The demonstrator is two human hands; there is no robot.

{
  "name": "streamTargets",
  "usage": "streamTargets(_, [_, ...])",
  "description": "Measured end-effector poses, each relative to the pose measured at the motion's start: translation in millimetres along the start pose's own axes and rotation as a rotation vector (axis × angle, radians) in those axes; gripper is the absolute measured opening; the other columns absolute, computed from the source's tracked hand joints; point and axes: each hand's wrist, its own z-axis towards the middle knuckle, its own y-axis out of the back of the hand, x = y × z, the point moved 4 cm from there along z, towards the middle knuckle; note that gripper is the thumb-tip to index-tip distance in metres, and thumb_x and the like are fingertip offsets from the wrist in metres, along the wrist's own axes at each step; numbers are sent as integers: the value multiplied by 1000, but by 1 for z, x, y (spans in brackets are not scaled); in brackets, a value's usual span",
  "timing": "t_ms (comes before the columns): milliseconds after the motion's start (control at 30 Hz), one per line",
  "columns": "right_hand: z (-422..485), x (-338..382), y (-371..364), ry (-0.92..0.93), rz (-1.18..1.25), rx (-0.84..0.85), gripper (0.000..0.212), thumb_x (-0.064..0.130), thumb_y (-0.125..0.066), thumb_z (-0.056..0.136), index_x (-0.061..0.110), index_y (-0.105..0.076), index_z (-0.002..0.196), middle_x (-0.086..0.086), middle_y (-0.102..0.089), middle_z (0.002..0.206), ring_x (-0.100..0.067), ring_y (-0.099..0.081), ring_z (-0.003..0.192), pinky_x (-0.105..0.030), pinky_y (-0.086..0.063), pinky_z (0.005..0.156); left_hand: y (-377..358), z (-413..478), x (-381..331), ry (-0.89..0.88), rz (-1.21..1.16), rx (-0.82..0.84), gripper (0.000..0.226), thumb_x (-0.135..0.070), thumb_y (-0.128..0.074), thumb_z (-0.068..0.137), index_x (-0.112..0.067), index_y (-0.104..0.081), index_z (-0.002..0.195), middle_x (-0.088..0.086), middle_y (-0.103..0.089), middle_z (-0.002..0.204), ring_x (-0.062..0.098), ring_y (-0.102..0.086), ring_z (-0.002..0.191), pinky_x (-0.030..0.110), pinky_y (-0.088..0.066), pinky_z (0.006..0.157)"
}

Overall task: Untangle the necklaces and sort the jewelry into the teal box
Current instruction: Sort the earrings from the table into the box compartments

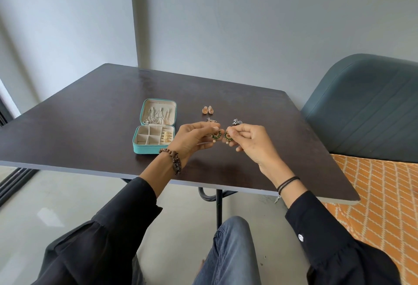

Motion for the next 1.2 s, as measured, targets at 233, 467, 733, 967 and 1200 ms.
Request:
streamTargets(233, [-2,1,-2,25,-28,14,14,25,-66,99,17,-76,101,-1,-78,78,-7,-67,69,-21,-55,66,-2,0,4,3,-49,3,25,-10,-68,91,-1,-70,114,14,-73,101,13,-68,82,23,-58,77])
streamTargets(467, [-3,2,0,-58,136,76,19,18,-76,91,8,-74,108,-7,-79,96,-9,-73,85,-23,-56,81,3,-1,-4,-3,-28,-17,21,-11,-68,91,-2,-70,110,13,-74,111,19,-69,98,28,-57,87])
streamTargets(733, [5,-5,-8,-141,272,111,20,12,-75,91,5,-75,109,-9,-78,101,-12,-74,88,-30,-58,88,12,-2,-7,76,-107,-26,28,-9,-63,92,4,-67,116,20,-73,110,28,-71,104,33,-57,92])
streamTargets(967, [14,-4,-19,-122,236,119,18,12,-71,95,2,-73,110,-15,-77,102,-14,-73,82,-29,-59,83,18,6,-7,91,-70,-52,28,-20,-65,94,5,-70,108,21,-73,104,23,-72,87,32,-61,83])
streamTargets(1200, [29,-5,-26,-53,36,78,13,5,-68,96,5,-71,108,-10,-75,92,-8,-73,73,-14,-53,63,15,30,-18,-108,592,-134,4,-8,-71,89,-7,-73,93,9,-72,79,12,-70,67,26,-61,73])
